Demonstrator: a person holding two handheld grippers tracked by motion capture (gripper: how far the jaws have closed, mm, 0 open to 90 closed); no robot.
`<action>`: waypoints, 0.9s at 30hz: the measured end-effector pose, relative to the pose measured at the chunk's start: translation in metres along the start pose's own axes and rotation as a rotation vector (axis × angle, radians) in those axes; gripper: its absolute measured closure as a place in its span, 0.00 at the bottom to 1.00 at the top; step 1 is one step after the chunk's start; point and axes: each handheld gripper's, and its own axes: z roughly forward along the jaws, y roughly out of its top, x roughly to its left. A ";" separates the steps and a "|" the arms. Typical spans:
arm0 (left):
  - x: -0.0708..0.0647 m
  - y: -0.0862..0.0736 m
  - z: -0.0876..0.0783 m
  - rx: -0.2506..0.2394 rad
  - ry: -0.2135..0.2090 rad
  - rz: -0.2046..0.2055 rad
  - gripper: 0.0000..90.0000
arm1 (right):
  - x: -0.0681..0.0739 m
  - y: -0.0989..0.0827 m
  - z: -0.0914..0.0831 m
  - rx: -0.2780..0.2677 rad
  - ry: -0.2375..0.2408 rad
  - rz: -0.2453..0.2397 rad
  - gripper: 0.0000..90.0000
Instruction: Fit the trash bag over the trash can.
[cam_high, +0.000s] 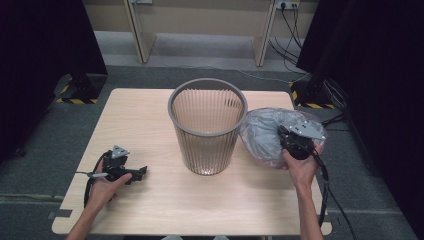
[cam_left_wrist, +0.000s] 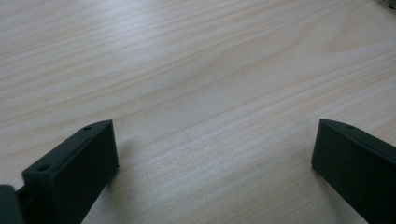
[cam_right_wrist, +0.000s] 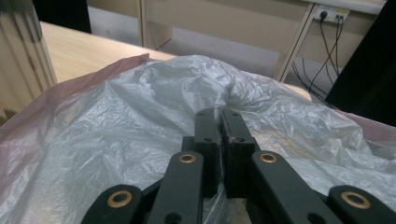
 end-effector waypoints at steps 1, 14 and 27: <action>0.000 0.000 0.000 0.000 0.000 0.000 0.00 | 0.000 0.000 0.000 0.000 0.000 0.000 0.96; 0.000 0.000 0.000 0.000 0.000 0.000 0.00 | -0.005 0.029 -0.013 -0.059 -0.022 -0.020 0.96; 0.000 0.000 0.000 0.000 -0.001 0.001 0.00 | -0.009 0.059 -0.025 -0.121 -0.042 -0.028 0.96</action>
